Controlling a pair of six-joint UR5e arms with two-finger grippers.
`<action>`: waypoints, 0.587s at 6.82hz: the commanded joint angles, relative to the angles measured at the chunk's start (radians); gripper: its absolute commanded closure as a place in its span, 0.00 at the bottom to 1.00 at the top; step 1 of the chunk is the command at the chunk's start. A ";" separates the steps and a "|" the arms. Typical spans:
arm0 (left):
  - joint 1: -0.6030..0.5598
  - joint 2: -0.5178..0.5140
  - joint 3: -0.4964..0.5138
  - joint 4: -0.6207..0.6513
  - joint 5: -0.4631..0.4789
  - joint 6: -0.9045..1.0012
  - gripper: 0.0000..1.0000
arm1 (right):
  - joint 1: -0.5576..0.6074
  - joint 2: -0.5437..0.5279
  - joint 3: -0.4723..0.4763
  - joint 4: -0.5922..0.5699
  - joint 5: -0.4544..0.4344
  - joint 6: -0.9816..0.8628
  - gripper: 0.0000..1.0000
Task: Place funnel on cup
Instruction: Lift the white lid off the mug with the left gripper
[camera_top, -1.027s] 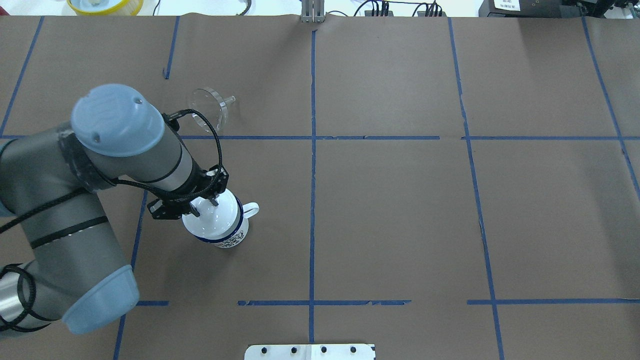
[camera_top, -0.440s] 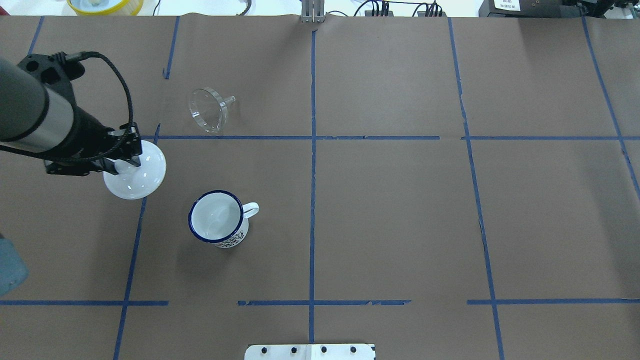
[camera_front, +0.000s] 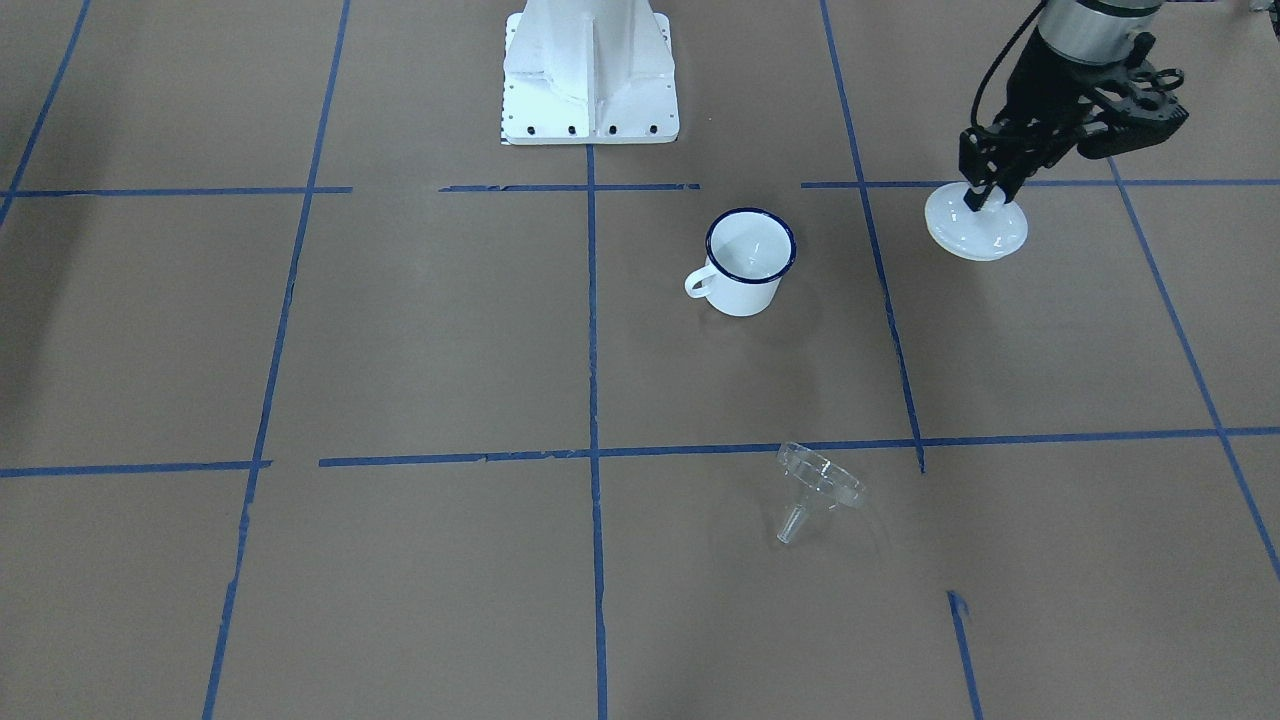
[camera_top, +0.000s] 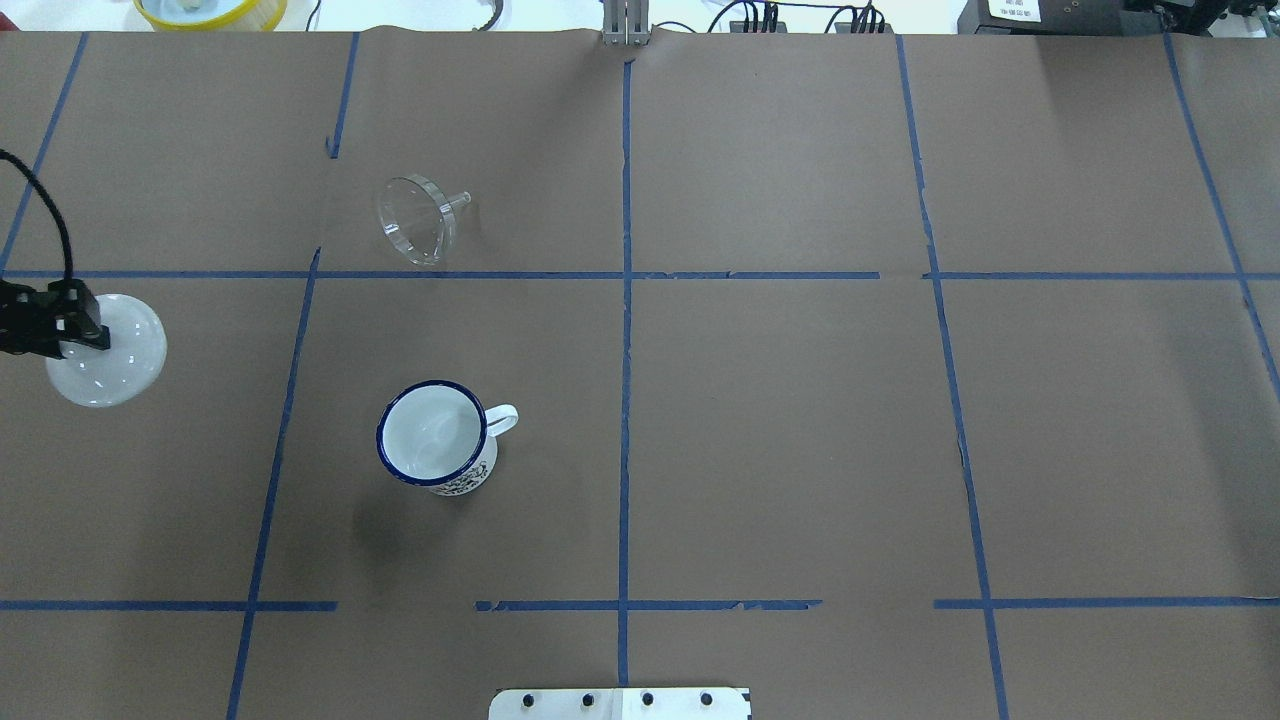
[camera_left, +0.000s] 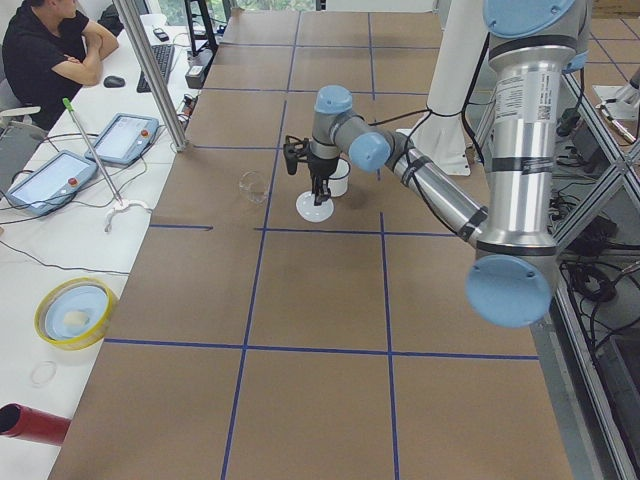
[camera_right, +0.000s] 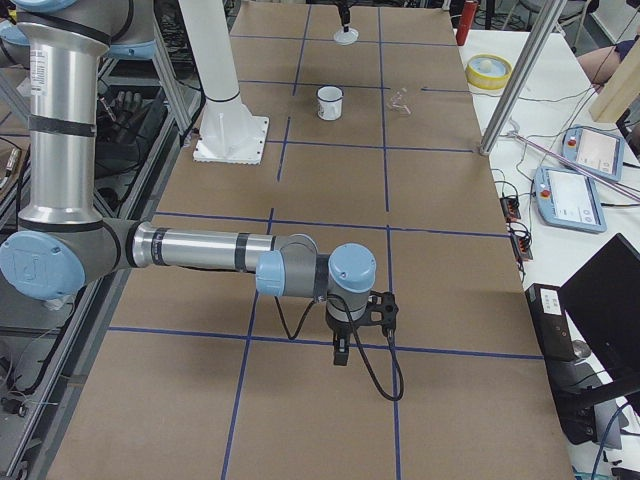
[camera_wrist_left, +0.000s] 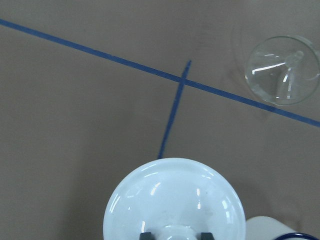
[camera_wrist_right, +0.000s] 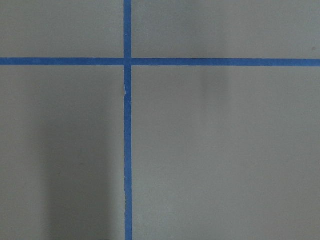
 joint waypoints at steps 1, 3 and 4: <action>-0.054 0.142 0.226 -0.320 -0.006 0.091 1.00 | 0.000 0.000 0.000 0.000 0.000 0.000 0.00; -0.049 0.120 0.239 -0.315 -0.008 0.072 1.00 | 0.000 0.000 0.001 0.000 0.000 0.000 0.00; -0.043 0.078 0.242 -0.315 -0.006 -0.047 1.00 | 0.000 0.000 0.000 0.000 0.000 0.000 0.00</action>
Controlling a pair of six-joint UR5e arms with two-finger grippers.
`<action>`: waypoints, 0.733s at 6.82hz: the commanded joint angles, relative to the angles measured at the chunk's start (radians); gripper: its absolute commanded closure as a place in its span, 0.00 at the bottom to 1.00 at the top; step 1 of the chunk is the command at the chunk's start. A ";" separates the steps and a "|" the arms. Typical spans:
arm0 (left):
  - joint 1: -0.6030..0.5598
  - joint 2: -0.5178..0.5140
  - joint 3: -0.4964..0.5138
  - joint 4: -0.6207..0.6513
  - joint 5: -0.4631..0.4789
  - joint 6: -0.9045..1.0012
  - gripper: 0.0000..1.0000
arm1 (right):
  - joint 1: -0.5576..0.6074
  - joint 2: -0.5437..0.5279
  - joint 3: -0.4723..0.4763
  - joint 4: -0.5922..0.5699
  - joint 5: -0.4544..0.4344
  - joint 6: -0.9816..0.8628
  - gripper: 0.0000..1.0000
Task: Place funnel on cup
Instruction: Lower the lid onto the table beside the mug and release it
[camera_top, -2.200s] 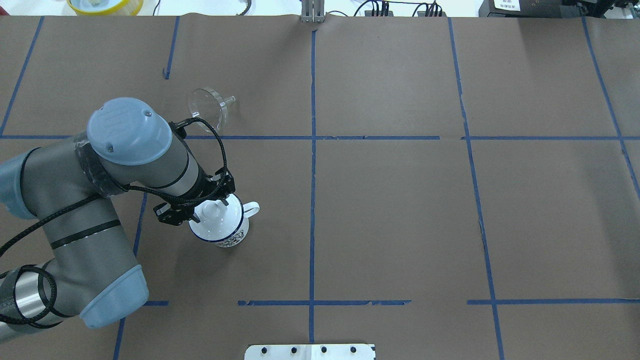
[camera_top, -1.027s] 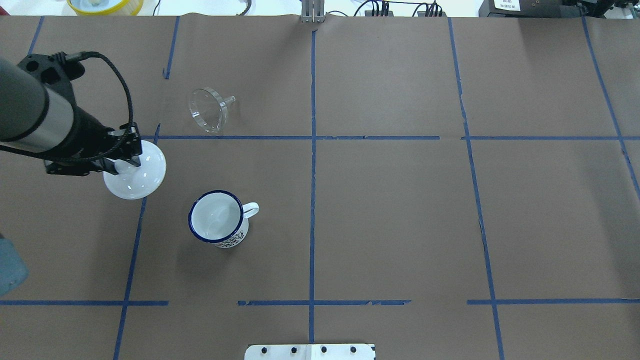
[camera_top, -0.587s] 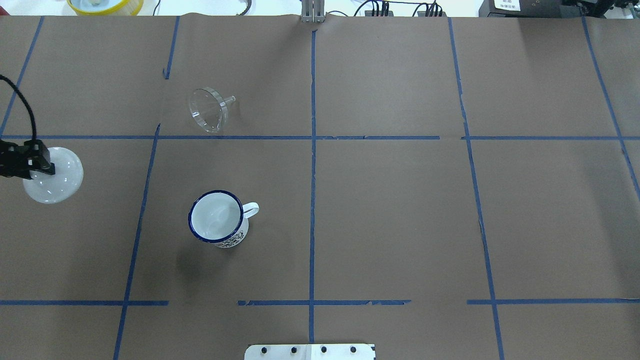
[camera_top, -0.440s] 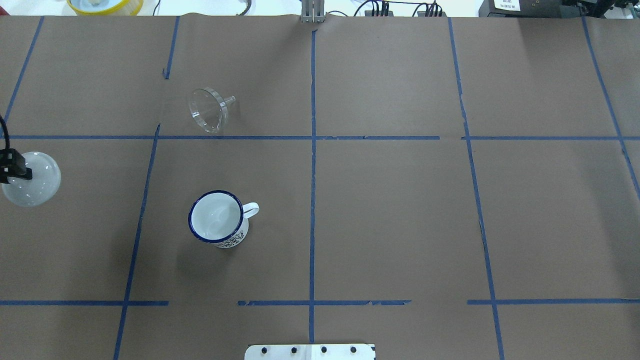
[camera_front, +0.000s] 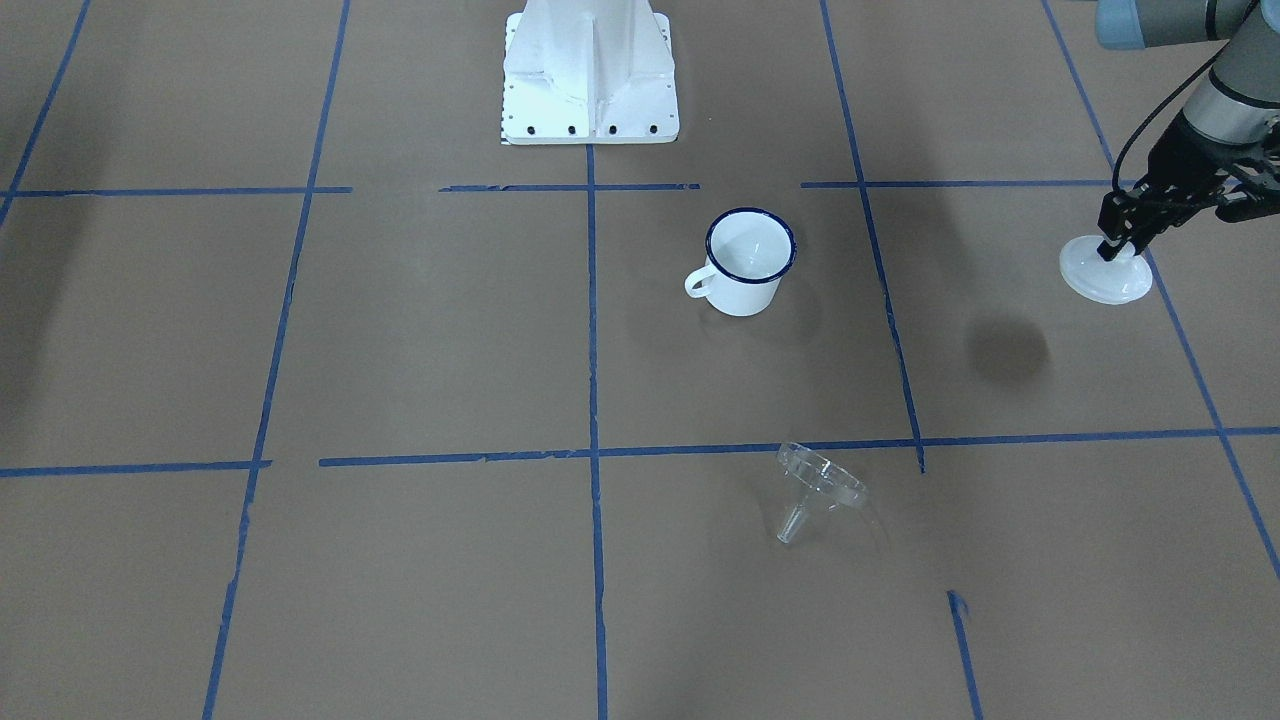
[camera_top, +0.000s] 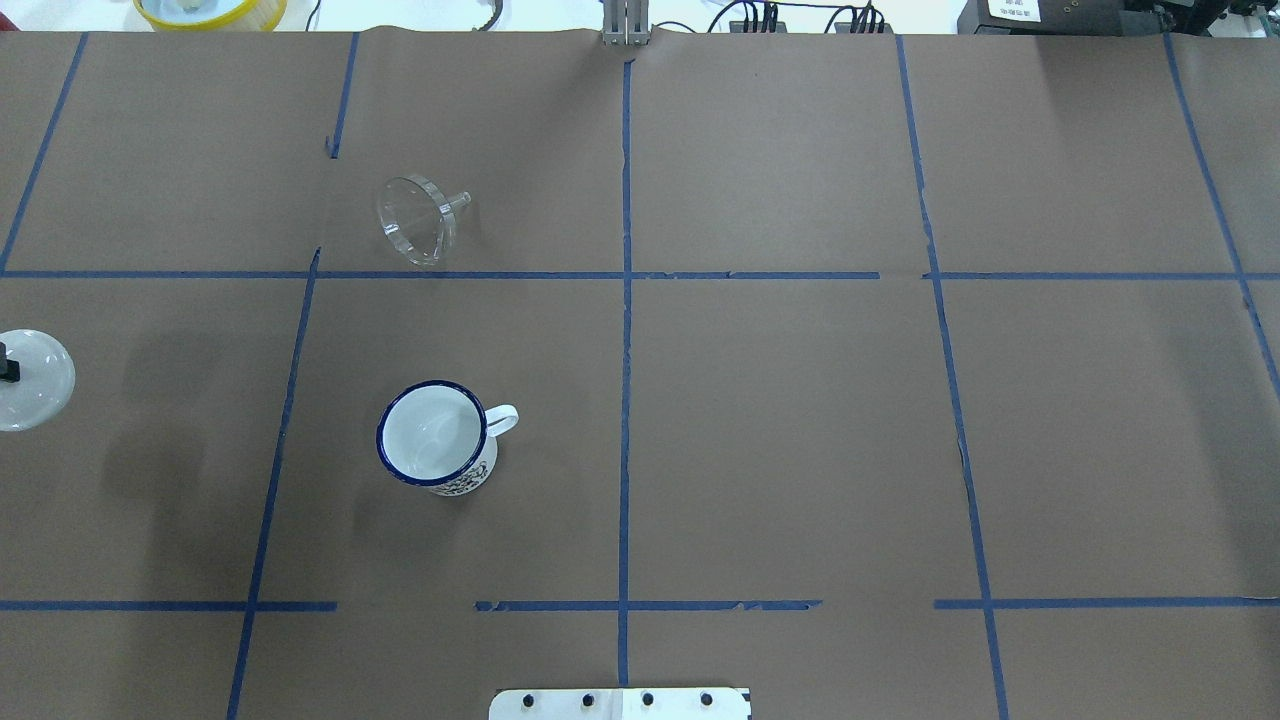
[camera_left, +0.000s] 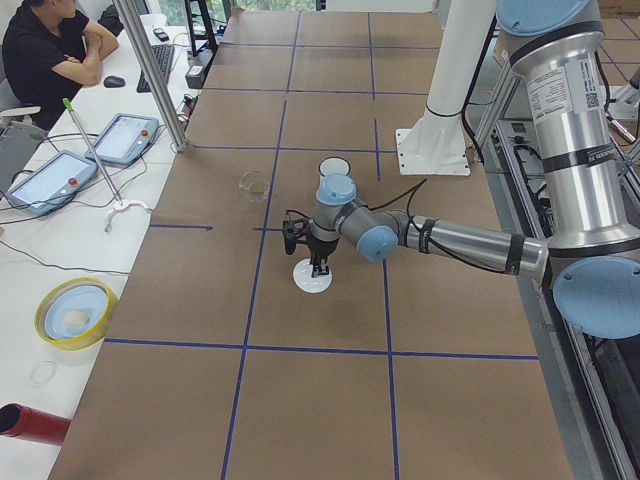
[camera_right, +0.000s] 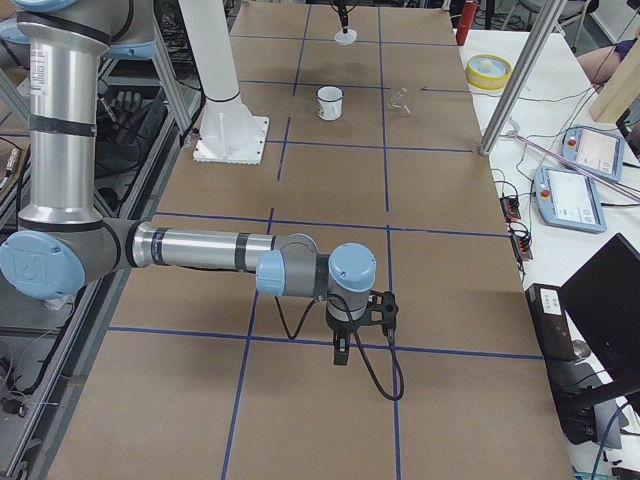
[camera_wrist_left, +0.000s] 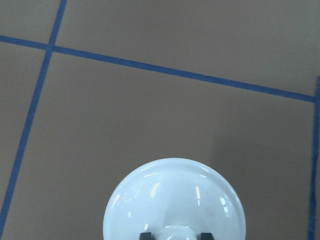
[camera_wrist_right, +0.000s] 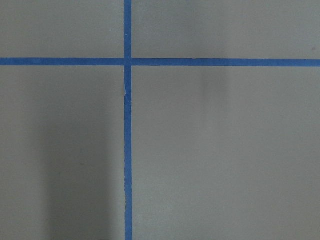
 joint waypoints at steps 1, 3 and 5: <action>0.026 -0.051 -0.003 0.001 -0.011 -0.169 1.00 | 0.000 0.000 0.000 0.000 0.000 0.000 0.00; 0.174 -0.129 -0.004 0.021 -0.030 -0.365 1.00 | 0.000 0.000 0.001 0.000 0.000 0.000 0.00; 0.246 -0.236 -0.029 0.195 -0.025 -0.424 1.00 | 0.000 0.000 0.000 0.000 0.000 0.000 0.00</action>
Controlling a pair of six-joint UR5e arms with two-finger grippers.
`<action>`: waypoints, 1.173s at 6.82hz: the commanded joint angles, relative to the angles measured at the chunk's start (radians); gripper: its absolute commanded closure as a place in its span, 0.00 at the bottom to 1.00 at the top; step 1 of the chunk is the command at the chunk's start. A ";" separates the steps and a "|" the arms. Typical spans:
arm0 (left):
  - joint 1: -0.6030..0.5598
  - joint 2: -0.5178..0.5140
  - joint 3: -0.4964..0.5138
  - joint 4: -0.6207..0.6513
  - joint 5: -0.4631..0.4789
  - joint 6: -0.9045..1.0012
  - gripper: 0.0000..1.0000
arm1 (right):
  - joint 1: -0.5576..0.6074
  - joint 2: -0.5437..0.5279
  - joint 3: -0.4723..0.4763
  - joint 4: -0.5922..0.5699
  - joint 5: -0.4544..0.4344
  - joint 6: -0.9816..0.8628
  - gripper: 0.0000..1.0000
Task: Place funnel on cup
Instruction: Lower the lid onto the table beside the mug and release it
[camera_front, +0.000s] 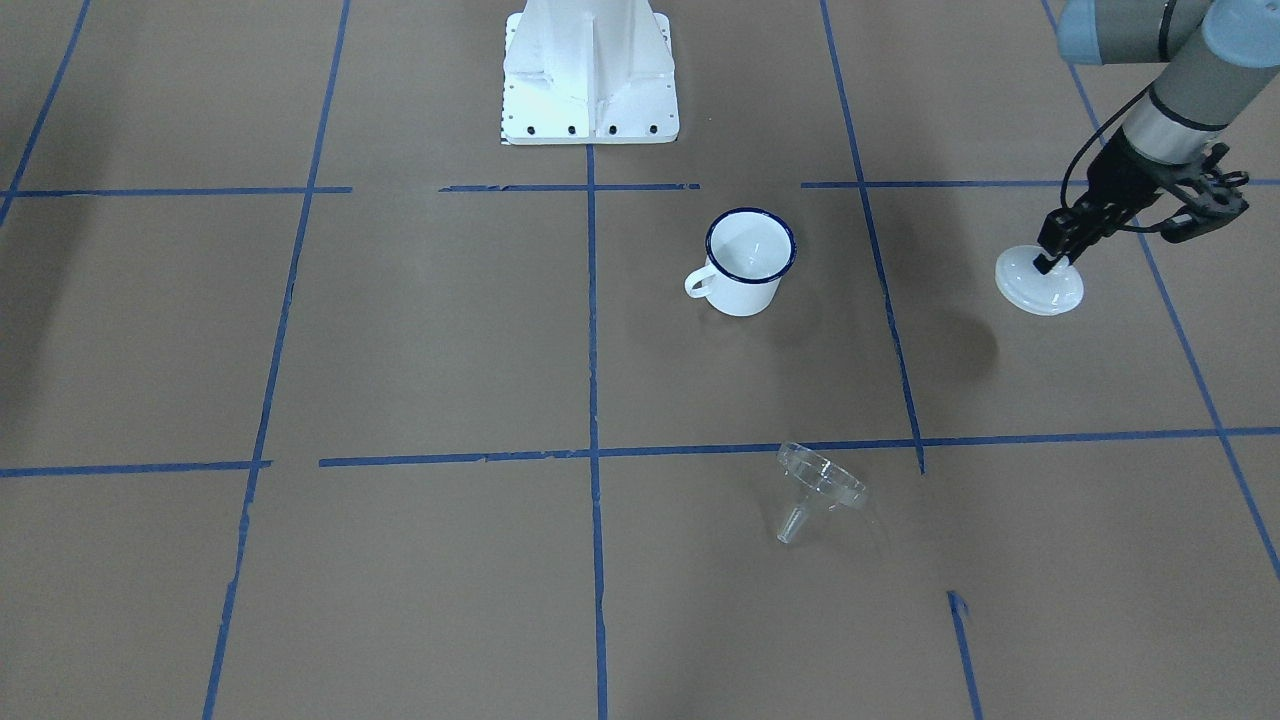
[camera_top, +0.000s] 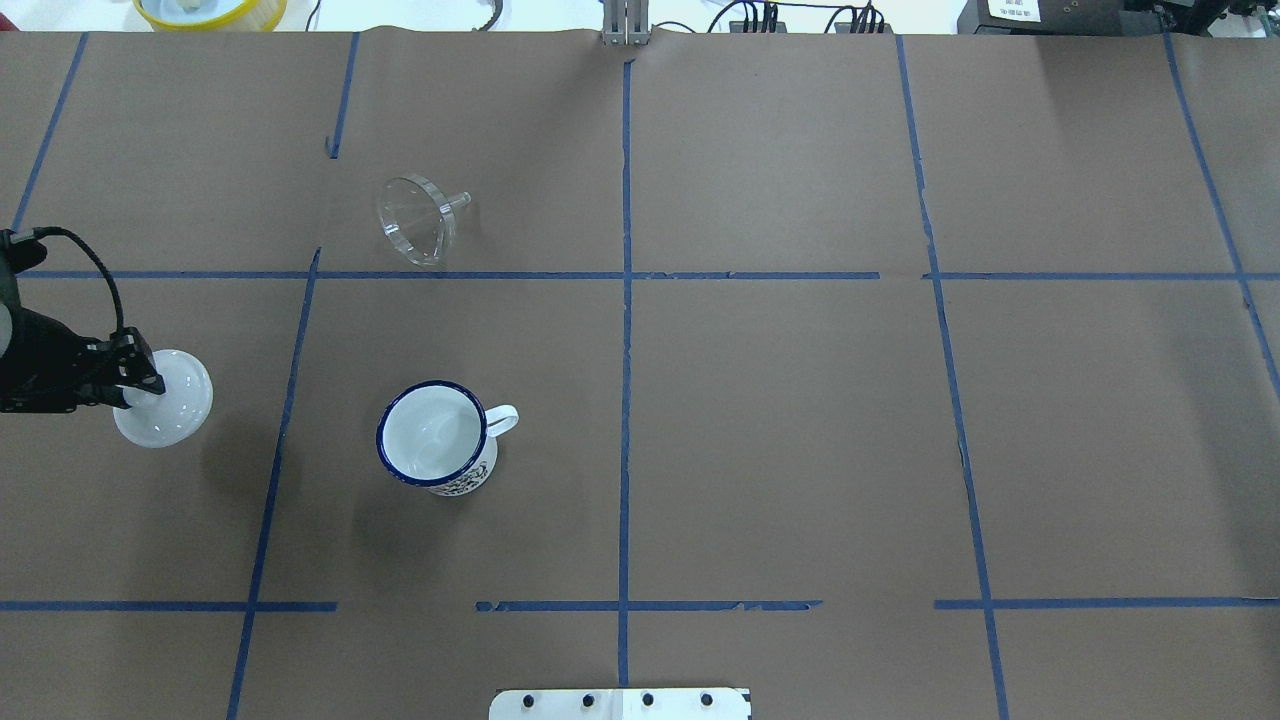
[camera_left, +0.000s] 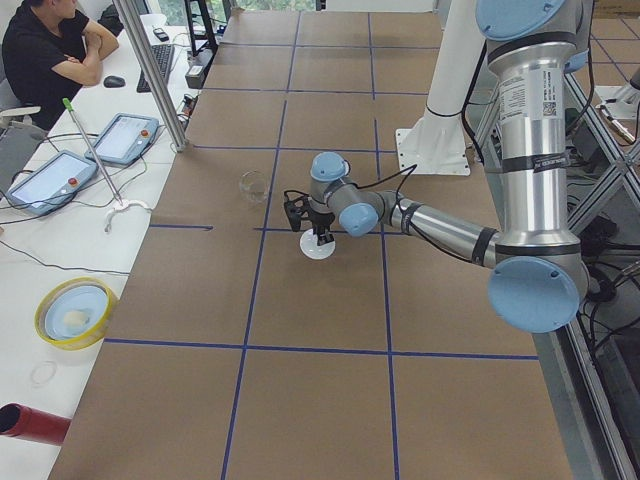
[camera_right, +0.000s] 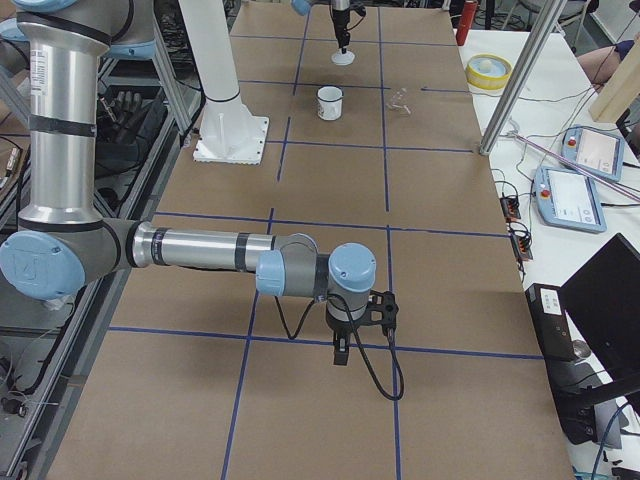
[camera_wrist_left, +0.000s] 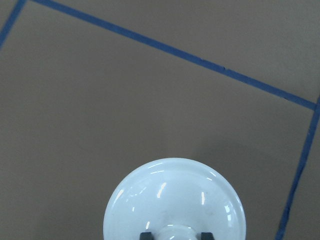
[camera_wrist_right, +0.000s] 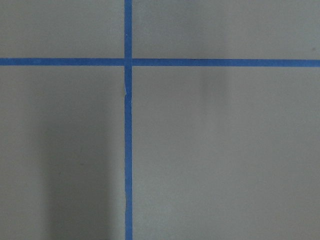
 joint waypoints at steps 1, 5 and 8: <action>0.116 -0.099 -0.015 0.119 0.010 -0.129 1.00 | 0.000 0.000 0.000 0.000 0.000 0.000 0.00; 0.210 -0.122 -0.002 0.121 0.065 -0.194 0.44 | 0.000 0.000 0.000 0.000 0.000 0.000 0.00; 0.192 -0.116 -0.051 0.121 0.065 -0.183 0.00 | 0.000 0.000 0.000 0.000 0.000 0.000 0.00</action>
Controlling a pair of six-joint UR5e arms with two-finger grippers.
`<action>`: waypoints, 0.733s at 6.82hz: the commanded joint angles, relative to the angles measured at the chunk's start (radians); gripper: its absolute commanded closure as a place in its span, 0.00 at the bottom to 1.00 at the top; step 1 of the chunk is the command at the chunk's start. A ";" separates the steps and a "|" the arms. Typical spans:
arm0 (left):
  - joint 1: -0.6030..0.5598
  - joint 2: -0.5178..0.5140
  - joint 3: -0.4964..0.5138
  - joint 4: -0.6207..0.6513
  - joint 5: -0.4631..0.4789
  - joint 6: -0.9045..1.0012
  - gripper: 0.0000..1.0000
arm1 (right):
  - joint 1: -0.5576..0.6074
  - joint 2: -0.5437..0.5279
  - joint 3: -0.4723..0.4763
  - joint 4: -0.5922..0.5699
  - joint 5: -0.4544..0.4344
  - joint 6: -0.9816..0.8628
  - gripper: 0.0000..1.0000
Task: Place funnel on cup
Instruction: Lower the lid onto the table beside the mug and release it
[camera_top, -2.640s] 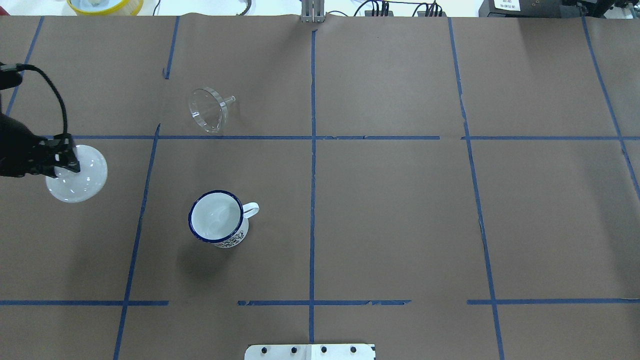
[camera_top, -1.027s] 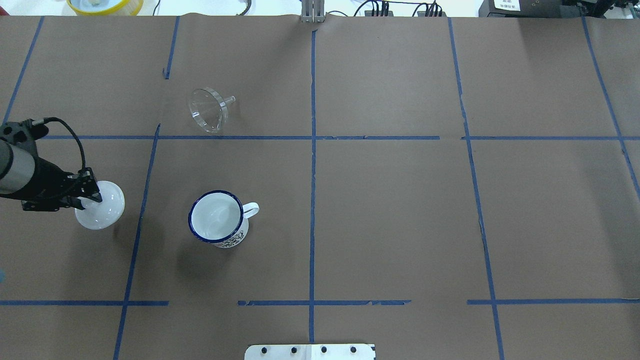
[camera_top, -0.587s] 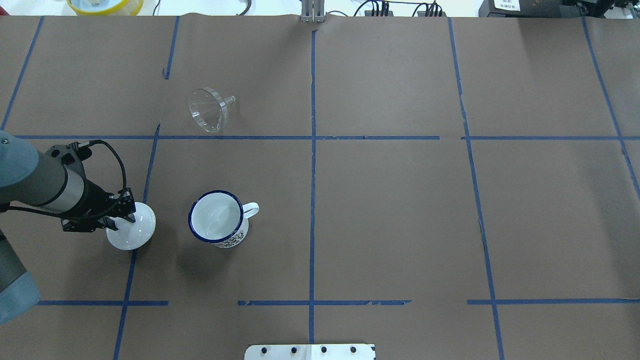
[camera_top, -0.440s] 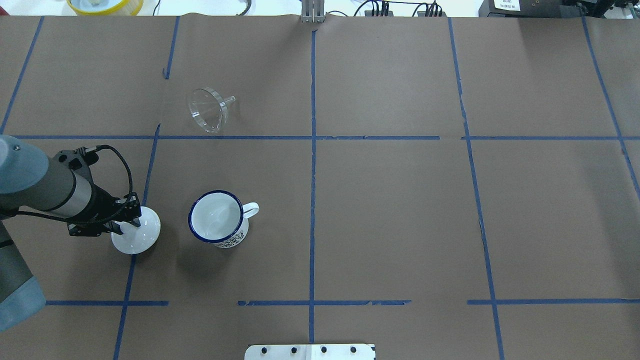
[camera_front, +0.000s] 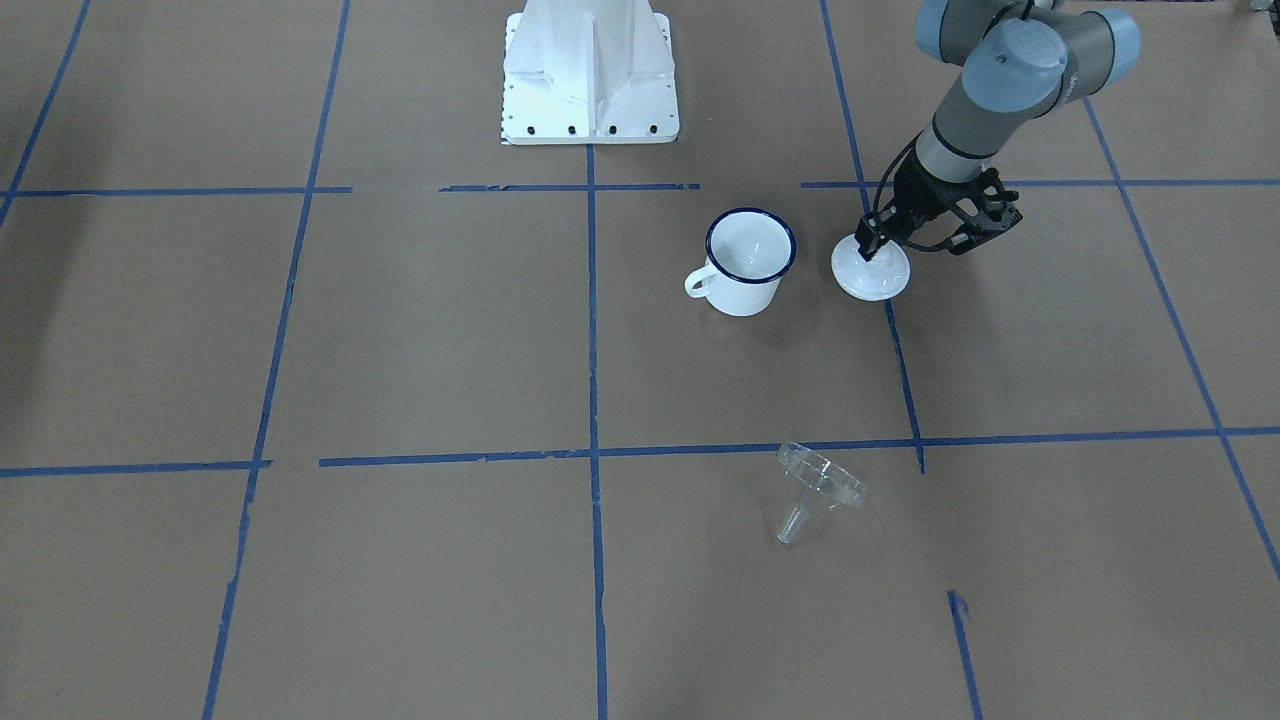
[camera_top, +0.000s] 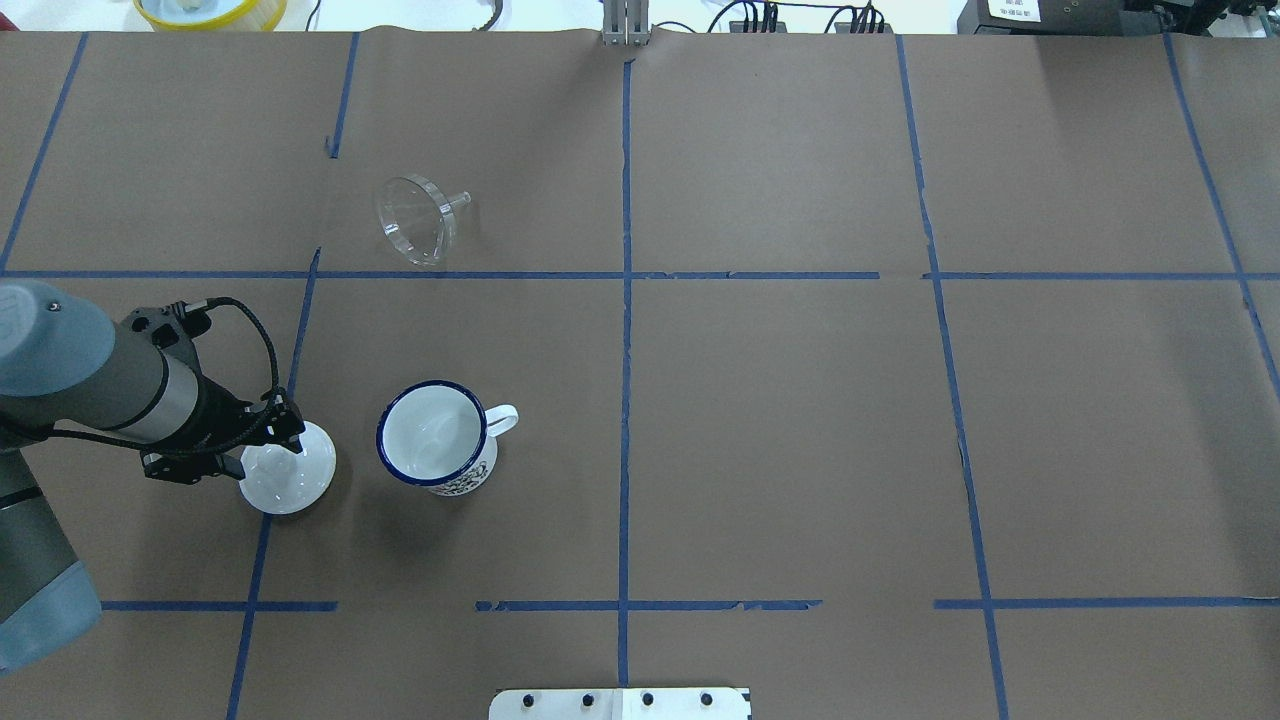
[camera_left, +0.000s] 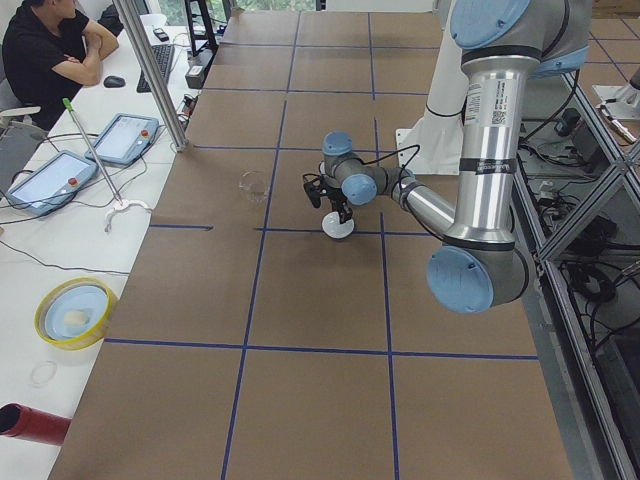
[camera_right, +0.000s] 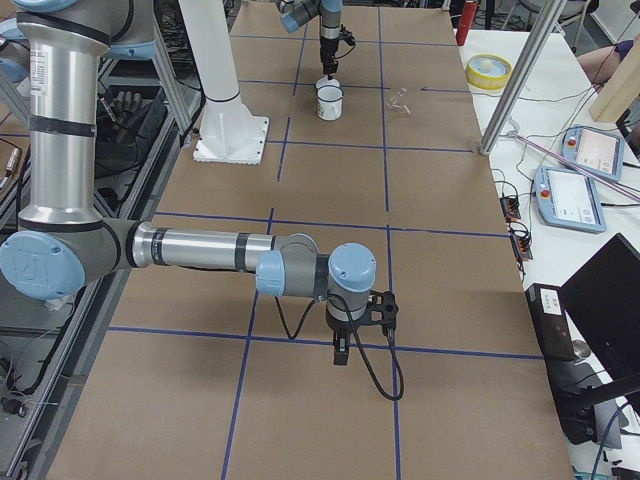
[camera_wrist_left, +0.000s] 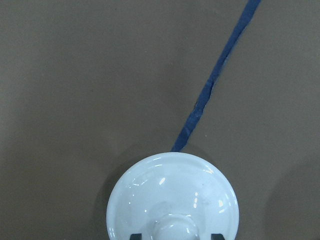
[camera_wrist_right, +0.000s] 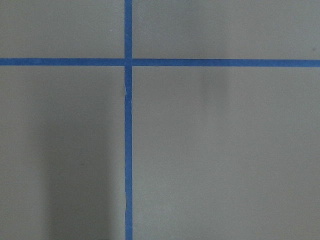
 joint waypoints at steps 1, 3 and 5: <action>-0.054 0.026 -0.076 0.000 -0.001 0.031 0.00 | 0.000 0.000 0.000 0.000 0.000 0.000 0.00; -0.169 -0.024 -0.005 0.000 -0.005 0.135 0.00 | 0.000 0.000 -0.002 0.000 0.000 0.000 0.00; -0.273 -0.217 0.158 0.009 -0.012 0.120 0.00 | 0.000 0.000 0.000 0.000 0.000 0.000 0.00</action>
